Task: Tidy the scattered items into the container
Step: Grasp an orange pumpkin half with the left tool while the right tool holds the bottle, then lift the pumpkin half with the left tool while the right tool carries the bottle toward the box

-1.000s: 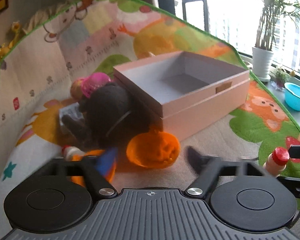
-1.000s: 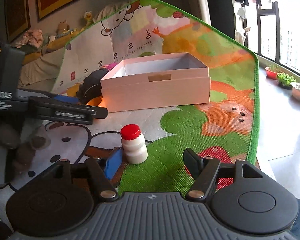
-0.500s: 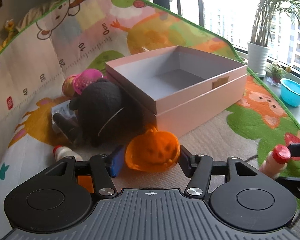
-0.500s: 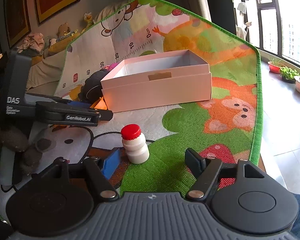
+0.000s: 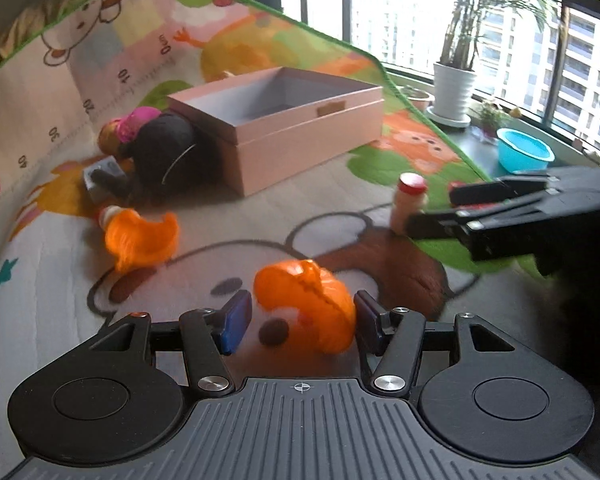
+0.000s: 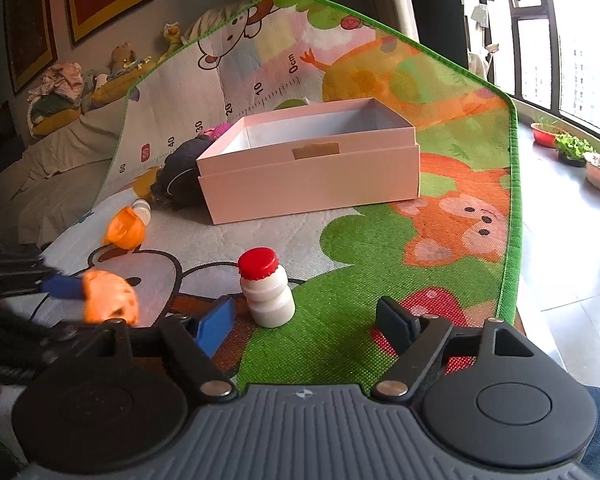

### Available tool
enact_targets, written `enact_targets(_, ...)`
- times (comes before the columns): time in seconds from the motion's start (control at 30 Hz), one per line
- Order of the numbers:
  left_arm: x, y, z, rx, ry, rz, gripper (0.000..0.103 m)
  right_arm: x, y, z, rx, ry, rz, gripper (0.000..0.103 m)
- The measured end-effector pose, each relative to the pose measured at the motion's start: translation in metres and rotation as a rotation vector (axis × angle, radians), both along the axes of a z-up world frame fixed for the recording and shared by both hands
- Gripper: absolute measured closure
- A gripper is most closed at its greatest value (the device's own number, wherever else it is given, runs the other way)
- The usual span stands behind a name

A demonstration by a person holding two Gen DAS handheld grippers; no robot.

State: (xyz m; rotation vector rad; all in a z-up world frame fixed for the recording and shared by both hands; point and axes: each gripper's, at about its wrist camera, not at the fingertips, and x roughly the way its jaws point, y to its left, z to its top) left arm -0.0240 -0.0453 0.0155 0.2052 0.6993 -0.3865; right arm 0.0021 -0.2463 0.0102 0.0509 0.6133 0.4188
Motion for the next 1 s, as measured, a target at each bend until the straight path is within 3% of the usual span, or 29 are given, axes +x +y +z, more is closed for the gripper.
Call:
enact_targets(0.3,-0.002,0.006,-0.001,-0.023,0.001,0.040,0.021,0.000,0.001,0.000,-0.013,0.001,-0.018,0.021)
enact_targets(0.63,-0.003,-0.008,0.001,-0.014,-0.013,-0.021,0.012,0.000,0.000,0.000,-0.011,0.002,-0.024,0.019)
enact_targets(0.8,0.008,-0.015,0.000,-0.037,-0.003,-0.001,0.015,0.000,-0.001,0.001,-0.007,0.001,-0.027,0.019)
enact_targets(0.9,0.018,-0.016,-0.002,-0.058,0.018,0.026,0.025,0.000,-0.001,0.001,-0.010,0.002,-0.036,0.019)
enact_targets(1.0,0.021,-0.018,-0.002,-0.049,0.026,0.027,0.037,0.004,0.009,0.003,-0.083,0.026,-0.035,0.013)
